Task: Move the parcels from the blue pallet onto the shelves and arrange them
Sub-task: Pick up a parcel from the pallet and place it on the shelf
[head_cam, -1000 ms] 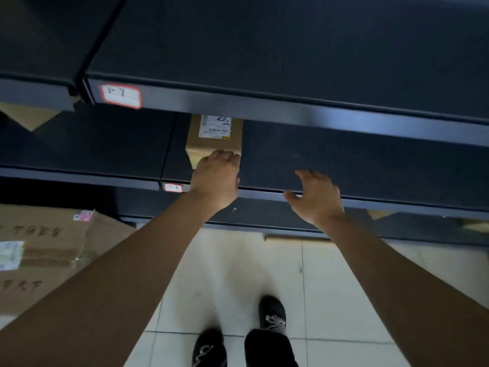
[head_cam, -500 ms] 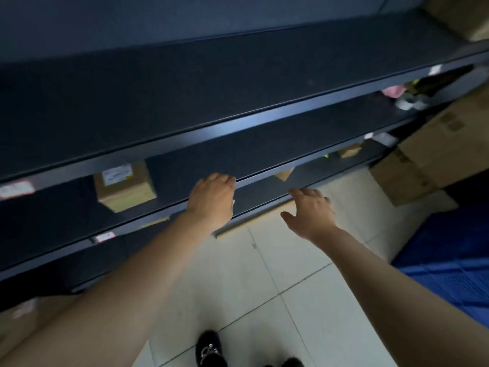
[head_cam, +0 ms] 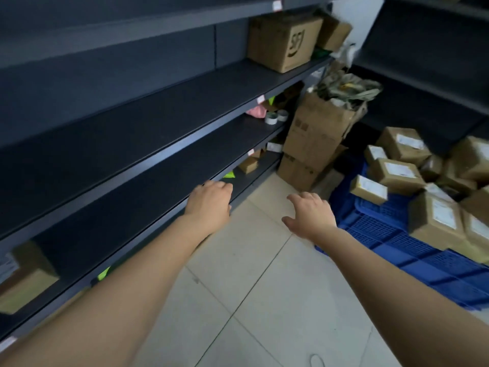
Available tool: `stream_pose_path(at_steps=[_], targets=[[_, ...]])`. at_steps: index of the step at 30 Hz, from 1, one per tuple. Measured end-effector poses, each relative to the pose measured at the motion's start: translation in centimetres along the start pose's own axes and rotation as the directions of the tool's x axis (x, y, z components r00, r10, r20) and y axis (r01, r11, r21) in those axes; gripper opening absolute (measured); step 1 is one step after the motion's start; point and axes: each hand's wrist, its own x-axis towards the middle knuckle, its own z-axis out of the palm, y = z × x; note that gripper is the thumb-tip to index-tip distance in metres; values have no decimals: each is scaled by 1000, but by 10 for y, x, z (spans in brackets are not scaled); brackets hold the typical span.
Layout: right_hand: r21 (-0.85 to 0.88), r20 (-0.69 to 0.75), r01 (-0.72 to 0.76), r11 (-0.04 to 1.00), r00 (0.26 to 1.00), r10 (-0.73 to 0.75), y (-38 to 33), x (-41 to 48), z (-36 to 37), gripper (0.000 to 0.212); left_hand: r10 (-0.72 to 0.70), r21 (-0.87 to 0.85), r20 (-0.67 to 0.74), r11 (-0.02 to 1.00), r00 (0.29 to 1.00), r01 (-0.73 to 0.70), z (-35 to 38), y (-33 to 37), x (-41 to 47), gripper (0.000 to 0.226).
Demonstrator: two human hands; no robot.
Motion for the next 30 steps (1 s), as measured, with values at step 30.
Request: stream_pose_path(at_steps=[30], targets=[[90,-31,-616,783,784,620,400,-38,-70,53,575,-45,-58,815,816,-578,-44,402,239,38]])
